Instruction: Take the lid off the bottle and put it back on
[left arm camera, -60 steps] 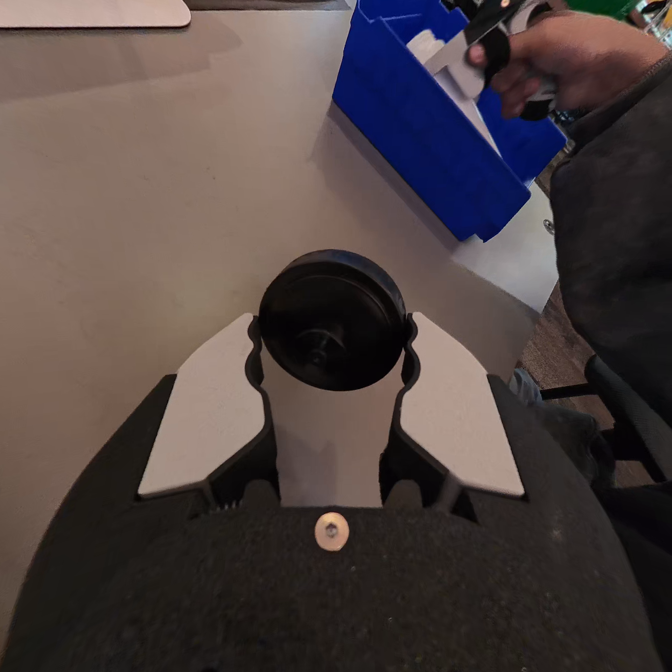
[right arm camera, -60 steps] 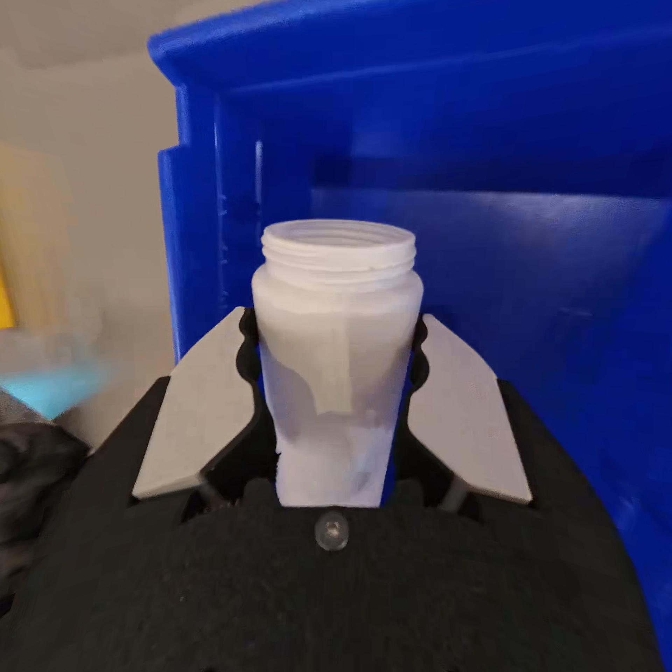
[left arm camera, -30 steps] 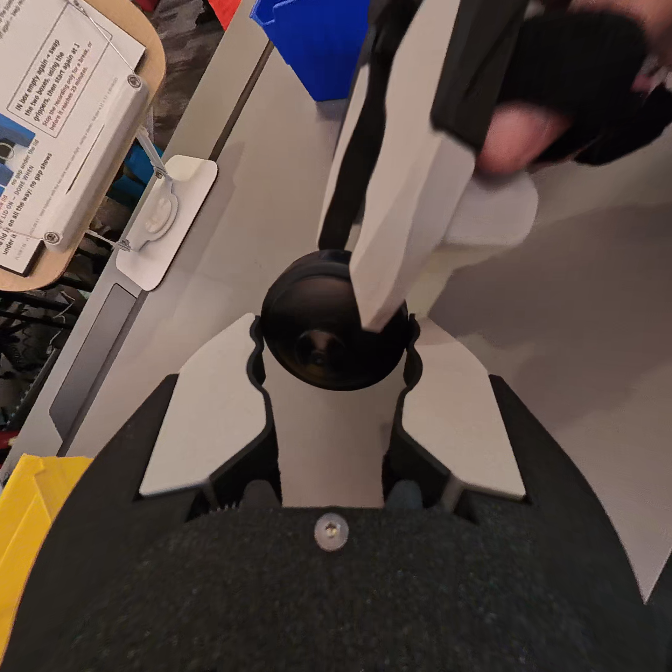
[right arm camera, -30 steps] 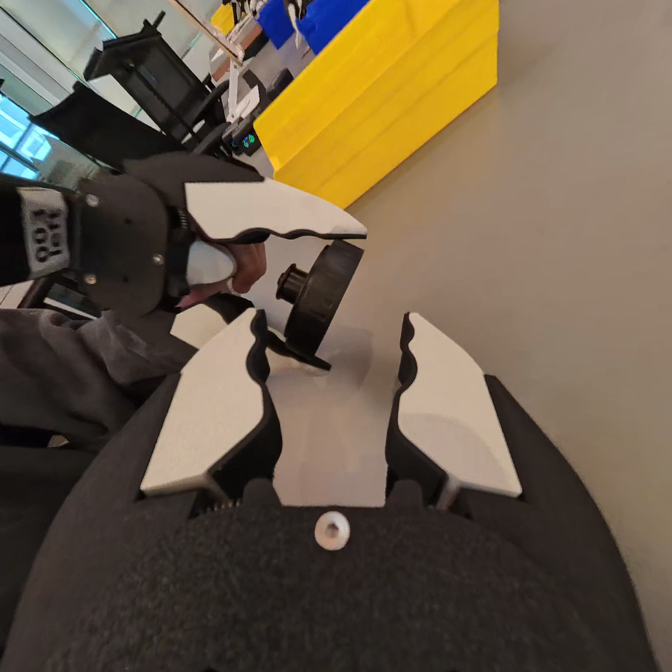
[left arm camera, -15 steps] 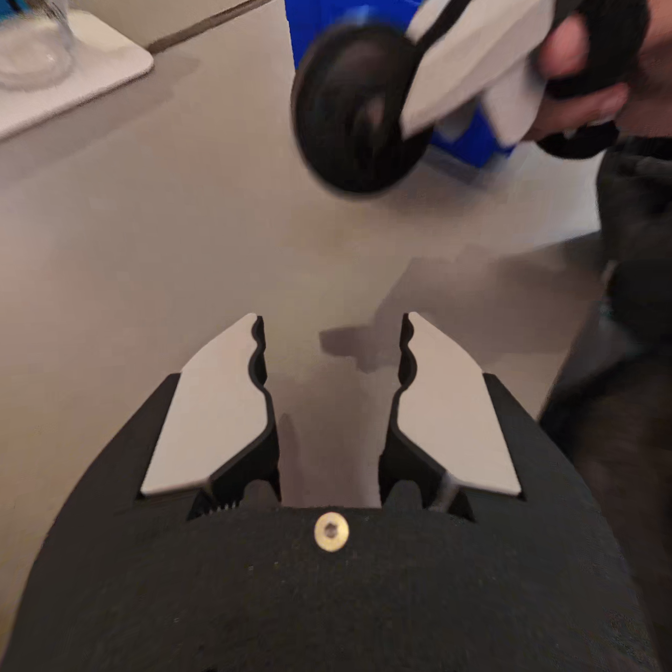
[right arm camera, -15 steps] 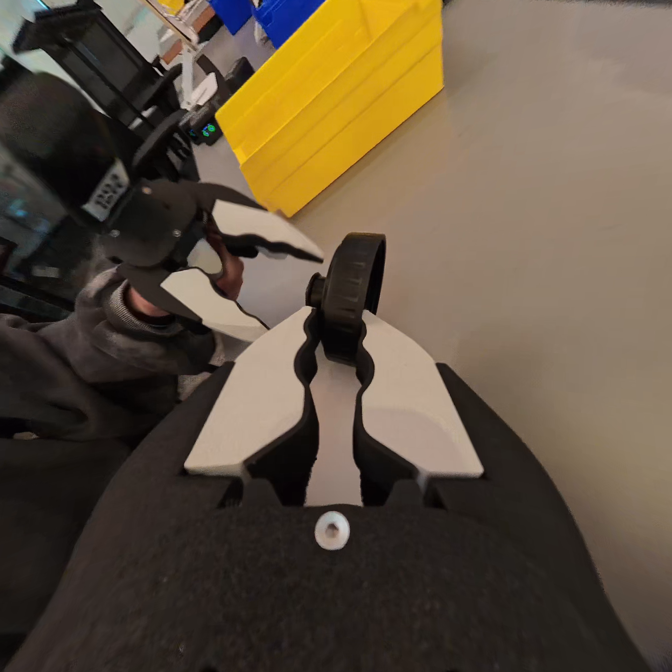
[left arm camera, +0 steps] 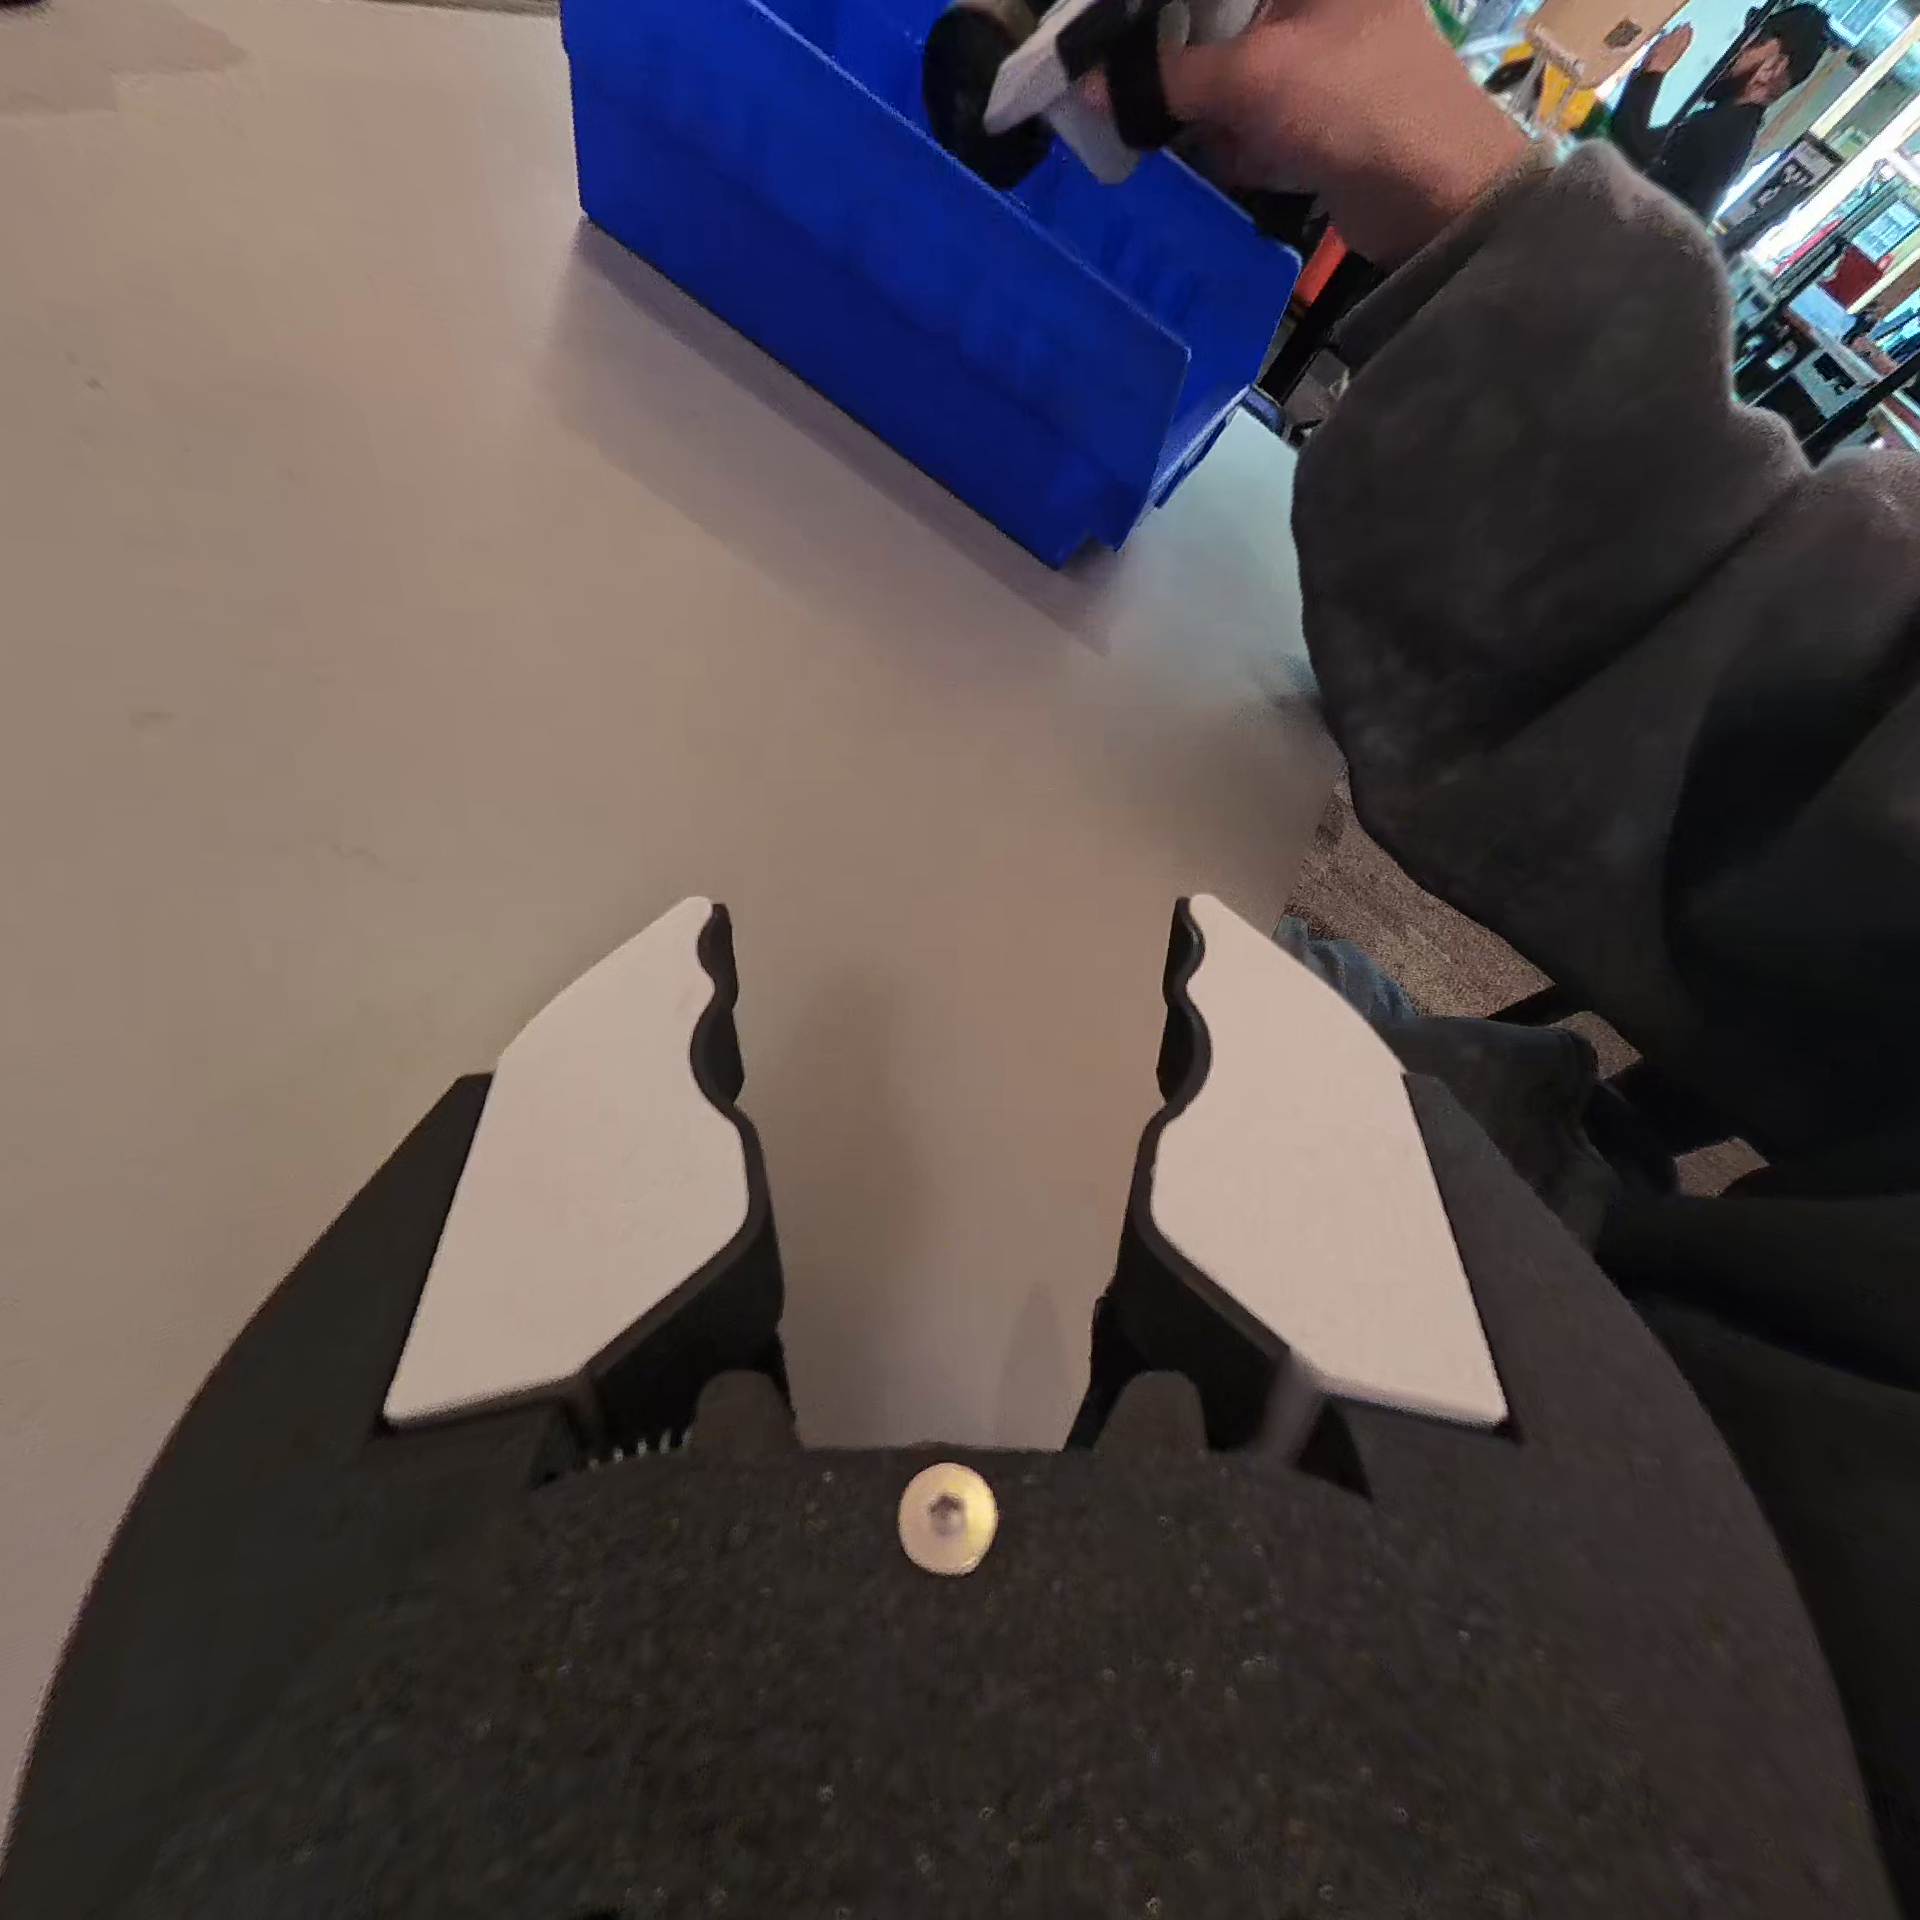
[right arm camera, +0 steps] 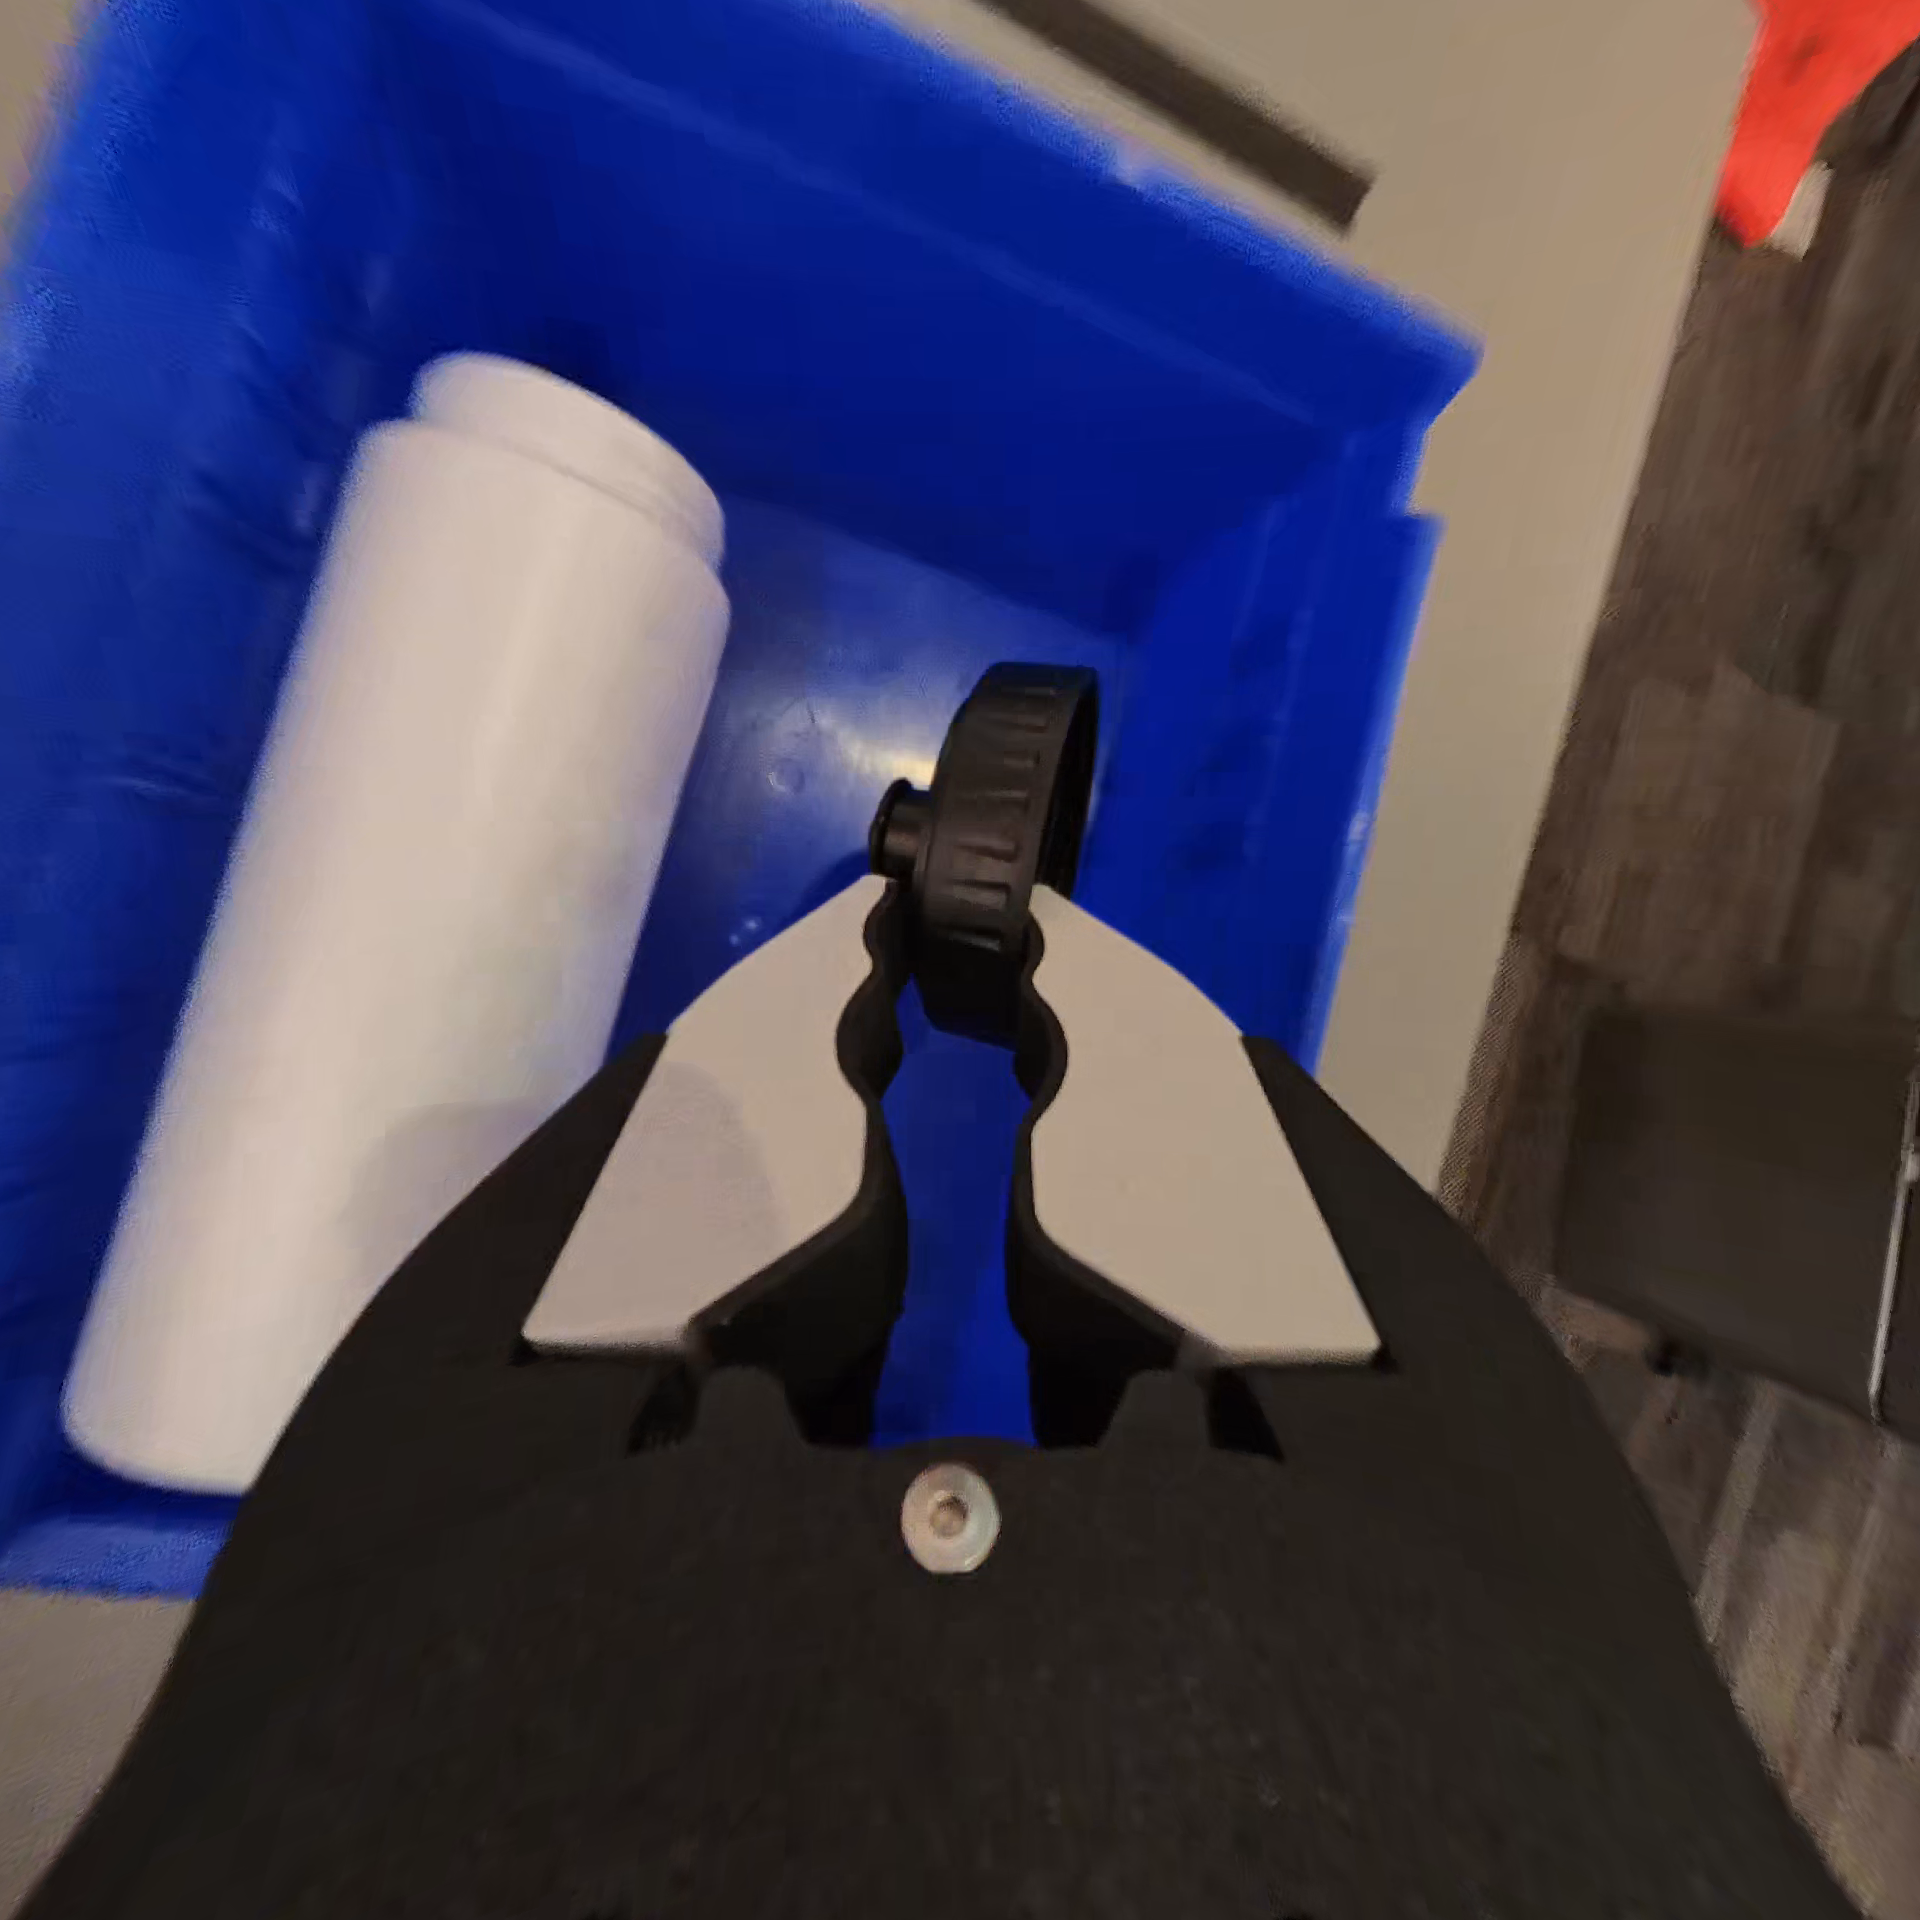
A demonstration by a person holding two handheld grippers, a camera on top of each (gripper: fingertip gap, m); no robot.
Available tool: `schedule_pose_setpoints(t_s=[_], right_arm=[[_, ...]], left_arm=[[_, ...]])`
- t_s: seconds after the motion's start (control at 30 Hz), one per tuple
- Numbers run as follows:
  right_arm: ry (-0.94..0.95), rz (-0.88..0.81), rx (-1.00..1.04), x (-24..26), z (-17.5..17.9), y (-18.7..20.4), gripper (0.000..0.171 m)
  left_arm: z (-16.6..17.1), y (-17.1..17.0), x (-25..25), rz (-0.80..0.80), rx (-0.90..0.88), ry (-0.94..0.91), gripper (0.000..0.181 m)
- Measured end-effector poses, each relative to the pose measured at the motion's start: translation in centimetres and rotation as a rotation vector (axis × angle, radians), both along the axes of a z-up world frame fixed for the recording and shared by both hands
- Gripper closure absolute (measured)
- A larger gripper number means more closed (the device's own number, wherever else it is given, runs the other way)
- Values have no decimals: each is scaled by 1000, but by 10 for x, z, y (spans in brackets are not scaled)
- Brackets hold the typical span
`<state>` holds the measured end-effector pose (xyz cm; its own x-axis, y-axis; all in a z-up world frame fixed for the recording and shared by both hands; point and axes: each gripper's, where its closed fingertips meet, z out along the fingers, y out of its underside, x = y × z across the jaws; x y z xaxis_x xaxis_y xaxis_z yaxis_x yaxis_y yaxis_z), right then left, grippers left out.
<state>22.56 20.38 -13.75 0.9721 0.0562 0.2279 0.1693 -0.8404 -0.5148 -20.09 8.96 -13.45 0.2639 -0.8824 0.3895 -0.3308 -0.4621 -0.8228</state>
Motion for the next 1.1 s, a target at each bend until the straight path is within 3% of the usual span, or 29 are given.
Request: schedule_pose_setpoints(t_s=[0.17,0.37,0.5,0.6,0.7,0.77,0.9,0.97,1.1], right_arm=[[-47,-29,-95,5,-48,11,153],[-44,-29,-98,0,-67,16,138],[-12,-39,21,-7,-30,-3,131],[13,-4,283,-31,32,-32,130],[142,104,560,-82,64,-72,119],[271,101,675,-112,61,-102,119],[408,-3,758,-137,20,-154,120],[401,-24,724,-134,7,-164,118],[216,-41,719,-100,10,-160,119]], left_arm=[[0,1,0,2,-13,-9,104],[2,11,-7,32,76,15,99],[33,36,-33,219,265,-89,91],[51,48,-61,345,352,-132,88],[45,52,-98,478,371,-45,69],[42,48,-127,568,405,-9,69],[27,41,-186,735,443,85,75],[22,48,-203,775,434,107,91],[7,63,-225,849,338,128,104]])
